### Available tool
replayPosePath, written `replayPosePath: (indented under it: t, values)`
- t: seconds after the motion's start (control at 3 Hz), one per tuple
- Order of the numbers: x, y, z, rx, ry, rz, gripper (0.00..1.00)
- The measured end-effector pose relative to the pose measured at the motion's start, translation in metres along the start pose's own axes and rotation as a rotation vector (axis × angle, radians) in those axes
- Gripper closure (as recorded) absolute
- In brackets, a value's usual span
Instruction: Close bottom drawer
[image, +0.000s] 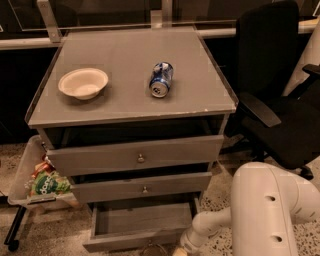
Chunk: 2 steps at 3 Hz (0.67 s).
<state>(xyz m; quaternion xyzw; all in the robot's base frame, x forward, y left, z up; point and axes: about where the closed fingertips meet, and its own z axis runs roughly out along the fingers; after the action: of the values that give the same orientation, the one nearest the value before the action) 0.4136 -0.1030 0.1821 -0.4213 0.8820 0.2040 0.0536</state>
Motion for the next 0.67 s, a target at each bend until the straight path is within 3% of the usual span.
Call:
replayPosePath:
  t: [0.33, 0.67]
  values:
    - [0.0000, 0.0000, 0.0000, 0.000, 0.000, 0.000, 0.00]
    - [0.0000, 0.0000, 0.0000, 0.000, 0.000, 0.000, 0.18]
